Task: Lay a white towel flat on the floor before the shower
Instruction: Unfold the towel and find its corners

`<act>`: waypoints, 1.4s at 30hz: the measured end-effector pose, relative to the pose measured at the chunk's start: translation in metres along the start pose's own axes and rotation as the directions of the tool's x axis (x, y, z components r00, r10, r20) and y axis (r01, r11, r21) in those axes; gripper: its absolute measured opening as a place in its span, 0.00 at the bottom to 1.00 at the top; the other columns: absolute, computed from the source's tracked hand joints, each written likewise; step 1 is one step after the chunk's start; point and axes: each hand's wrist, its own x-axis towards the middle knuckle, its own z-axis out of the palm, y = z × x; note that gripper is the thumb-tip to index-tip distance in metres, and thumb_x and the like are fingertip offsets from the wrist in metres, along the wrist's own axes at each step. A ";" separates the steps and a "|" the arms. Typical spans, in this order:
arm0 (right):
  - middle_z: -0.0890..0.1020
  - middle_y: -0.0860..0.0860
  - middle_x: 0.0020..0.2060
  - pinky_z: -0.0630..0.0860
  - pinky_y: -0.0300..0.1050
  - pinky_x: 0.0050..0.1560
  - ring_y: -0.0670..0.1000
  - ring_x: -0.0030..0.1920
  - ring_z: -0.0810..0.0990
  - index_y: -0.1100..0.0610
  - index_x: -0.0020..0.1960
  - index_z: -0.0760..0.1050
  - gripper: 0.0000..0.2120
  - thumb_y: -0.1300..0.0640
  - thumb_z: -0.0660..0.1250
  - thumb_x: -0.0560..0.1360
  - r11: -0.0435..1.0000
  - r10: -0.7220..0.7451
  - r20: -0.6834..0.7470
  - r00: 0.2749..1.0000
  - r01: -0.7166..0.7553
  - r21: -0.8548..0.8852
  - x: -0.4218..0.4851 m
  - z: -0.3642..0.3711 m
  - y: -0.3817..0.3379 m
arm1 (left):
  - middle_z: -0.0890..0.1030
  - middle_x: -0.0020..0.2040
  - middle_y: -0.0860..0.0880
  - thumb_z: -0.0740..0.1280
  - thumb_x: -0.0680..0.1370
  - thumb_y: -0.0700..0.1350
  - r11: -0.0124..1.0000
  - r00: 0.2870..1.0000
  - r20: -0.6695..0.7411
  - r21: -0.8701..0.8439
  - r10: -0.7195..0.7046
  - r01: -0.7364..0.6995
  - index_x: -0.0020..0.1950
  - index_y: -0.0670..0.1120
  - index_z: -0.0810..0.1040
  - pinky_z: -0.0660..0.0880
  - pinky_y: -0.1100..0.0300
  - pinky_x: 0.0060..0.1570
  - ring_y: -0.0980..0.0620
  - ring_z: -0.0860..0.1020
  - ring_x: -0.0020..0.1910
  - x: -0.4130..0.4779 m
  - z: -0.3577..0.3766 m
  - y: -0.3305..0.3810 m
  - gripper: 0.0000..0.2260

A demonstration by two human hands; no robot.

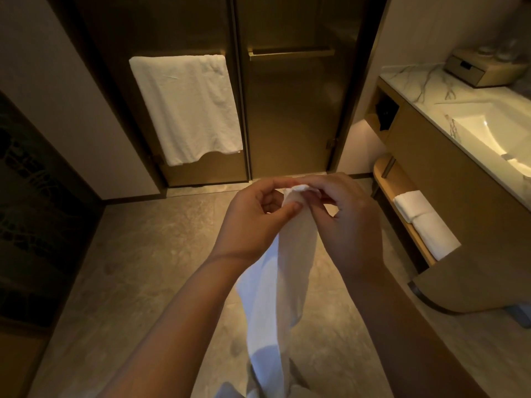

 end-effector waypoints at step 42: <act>0.82 0.49 0.51 0.76 0.39 0.46 0.45 0.47 0.79 0.53 0.57 0.78 0.10 0.55 0.64 0.78 0.978 0.206 0.033 0.978 -0.204 -0.052 0.003 -0.030 0.023 | 0.76 0.41 0.57 0.66 0.75 0.52 0.826 0.906 -0.176 0.502 0.386 -0.254 0.44 0.58 0.76 0.77 0.57 0.42 0.58 0.76 0.42 0.009 -0.023 -0.012 0.00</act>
